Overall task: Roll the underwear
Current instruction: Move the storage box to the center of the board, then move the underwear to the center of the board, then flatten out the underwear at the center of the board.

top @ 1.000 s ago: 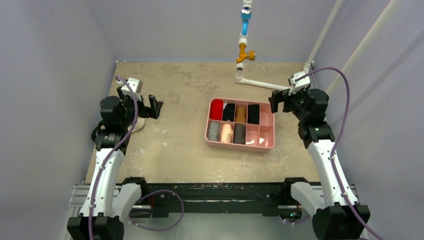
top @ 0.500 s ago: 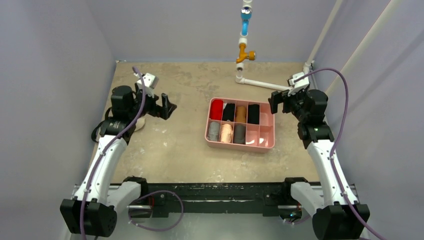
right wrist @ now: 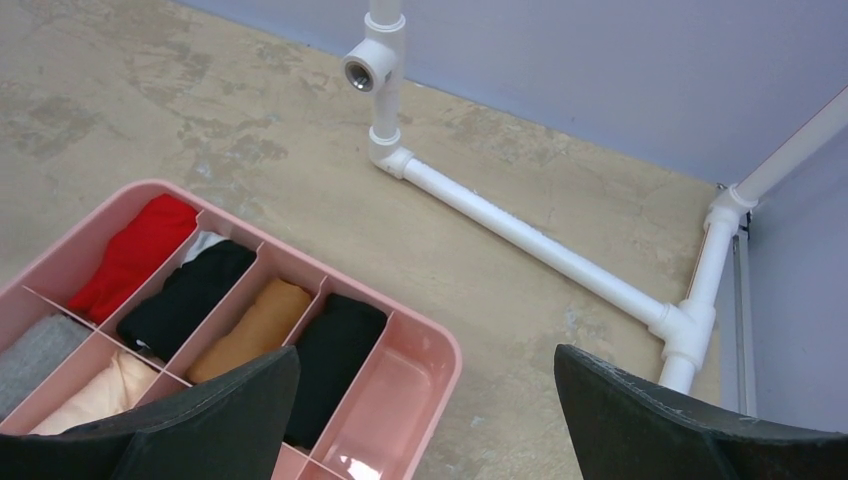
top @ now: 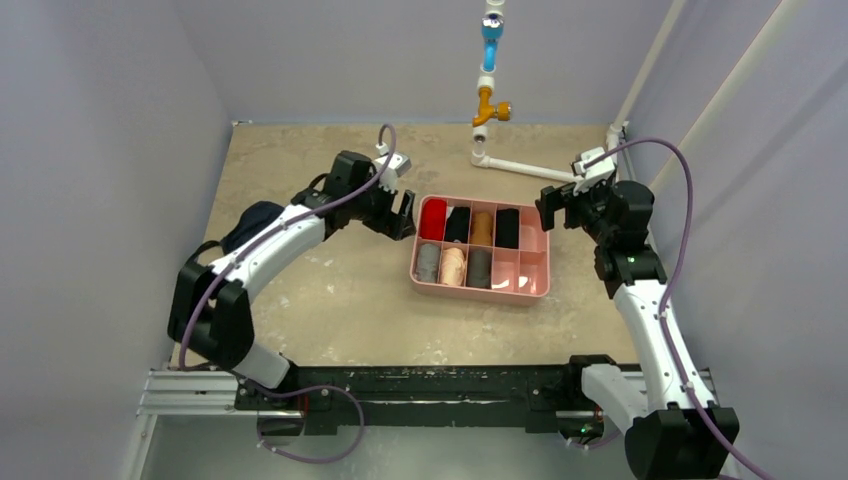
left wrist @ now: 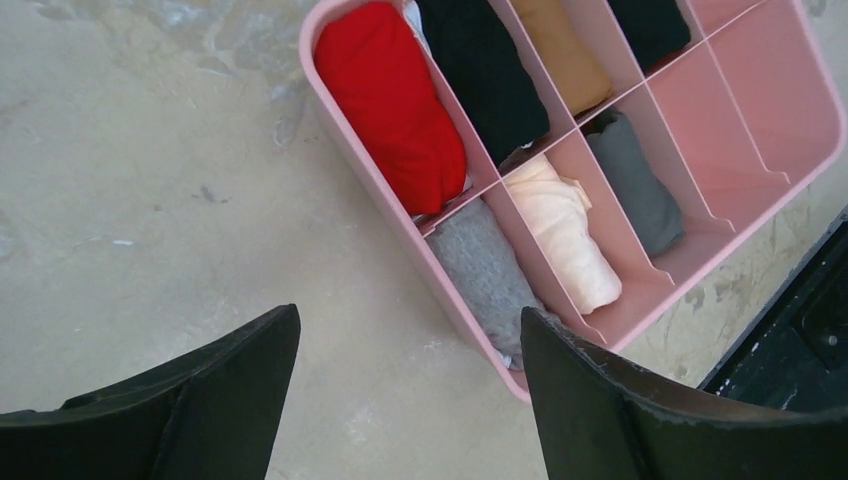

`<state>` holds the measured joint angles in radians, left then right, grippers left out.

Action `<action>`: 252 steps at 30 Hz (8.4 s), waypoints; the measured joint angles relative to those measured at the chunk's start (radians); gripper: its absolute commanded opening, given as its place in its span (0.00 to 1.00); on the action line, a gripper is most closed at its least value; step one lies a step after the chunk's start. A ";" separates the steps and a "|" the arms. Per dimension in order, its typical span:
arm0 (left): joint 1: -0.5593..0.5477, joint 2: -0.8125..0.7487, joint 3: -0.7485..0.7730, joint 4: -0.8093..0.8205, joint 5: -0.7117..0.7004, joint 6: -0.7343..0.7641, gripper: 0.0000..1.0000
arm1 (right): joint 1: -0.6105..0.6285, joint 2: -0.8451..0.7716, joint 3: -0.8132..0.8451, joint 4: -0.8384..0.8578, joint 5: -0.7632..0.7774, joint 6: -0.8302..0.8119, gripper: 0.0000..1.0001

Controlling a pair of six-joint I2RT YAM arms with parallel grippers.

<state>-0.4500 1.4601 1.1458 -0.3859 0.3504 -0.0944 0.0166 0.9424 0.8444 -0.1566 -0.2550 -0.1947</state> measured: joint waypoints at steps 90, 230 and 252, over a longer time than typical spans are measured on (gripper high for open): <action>0.602 0.080 0.389 -0.416 -0.224 0.262 0.76 | 0.000 0.005 -0.027 -0.014 -0.113 -0.033 0.99; -0.415 -0.045 0.024 -0.726 -0.258 0.453 0.53 | 0.336 0.216 0.002 -0.017 0.050 -0.163 0.99; 0.157 -0.233 -0.085 -0.546 -0.085 0.444 0.52 | 0.841 0.518 0.010 -0.234 -0.128 -0.412 0.81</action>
<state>-0.2928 1.2274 1.0603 -0.9321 0.2657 0.3496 0.8574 1.4601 0.8543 -0.3908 -0.3832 -0.6064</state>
